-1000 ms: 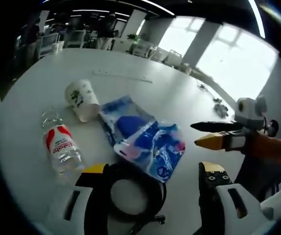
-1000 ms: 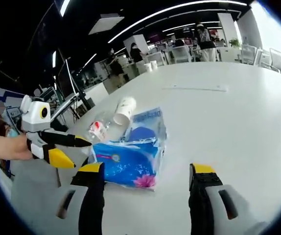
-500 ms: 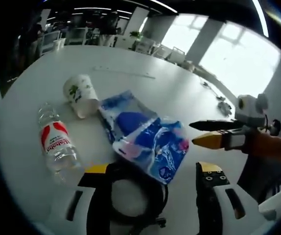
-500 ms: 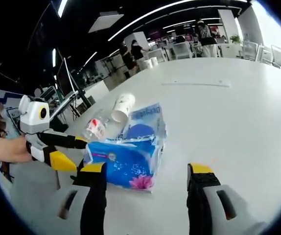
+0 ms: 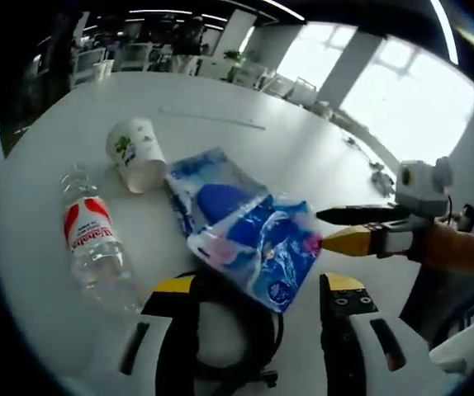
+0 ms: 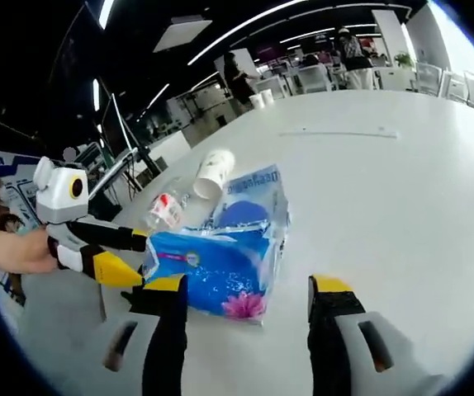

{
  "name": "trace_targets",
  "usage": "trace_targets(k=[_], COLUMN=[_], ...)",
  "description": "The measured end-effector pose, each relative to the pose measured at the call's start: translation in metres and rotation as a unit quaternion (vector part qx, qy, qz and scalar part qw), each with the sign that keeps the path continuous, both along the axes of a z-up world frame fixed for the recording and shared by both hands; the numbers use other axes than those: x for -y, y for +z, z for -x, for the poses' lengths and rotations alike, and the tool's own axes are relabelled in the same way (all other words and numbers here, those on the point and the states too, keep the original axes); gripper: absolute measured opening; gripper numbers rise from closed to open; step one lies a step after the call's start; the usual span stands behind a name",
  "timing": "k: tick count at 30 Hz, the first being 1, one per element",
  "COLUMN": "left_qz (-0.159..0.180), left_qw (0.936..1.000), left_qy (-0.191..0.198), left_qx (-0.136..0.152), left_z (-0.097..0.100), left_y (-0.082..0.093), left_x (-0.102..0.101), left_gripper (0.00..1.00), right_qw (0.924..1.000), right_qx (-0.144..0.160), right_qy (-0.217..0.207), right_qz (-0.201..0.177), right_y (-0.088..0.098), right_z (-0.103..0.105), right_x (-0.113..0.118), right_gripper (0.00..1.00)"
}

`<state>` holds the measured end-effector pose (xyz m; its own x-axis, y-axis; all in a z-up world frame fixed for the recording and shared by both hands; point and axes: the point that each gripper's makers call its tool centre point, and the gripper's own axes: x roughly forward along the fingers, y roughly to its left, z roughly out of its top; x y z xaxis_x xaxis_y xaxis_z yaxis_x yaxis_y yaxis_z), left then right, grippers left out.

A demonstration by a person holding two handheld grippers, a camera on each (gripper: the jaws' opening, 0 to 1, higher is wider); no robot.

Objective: Arrange the tabletop items into an orderly group along one side of the table until the central work area is clear of visible clutter.

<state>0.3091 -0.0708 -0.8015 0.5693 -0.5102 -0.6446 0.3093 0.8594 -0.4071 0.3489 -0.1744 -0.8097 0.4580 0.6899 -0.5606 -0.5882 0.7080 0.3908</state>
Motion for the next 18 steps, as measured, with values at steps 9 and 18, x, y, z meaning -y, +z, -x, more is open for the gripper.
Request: trace_targets(k=[9, 18], left_qz=[0.0, 0.003], left_qw=[0.9999, 0.9998], left_qy=[0.01, 0.018], left_qx=[-0.004, -0.009], left_z=[-0.0014, -0.0038], left_y=[-0.0017, -0.0041], left_x=[-0.0031, -0.004], left_gripper=[0.48, 0.38], right_qw=[0.9999, 0.9999], right_qx=[-0.004, -0.003], right_qy=[0.003, 0.0], right_qz=[-0.009, -0.012], right_y=[-0.001, -0.0026], right_z=[-0.0003, -0.0044], right_x=[-0.0051, -0.0047], right_gripper=[0.48, 0.41])
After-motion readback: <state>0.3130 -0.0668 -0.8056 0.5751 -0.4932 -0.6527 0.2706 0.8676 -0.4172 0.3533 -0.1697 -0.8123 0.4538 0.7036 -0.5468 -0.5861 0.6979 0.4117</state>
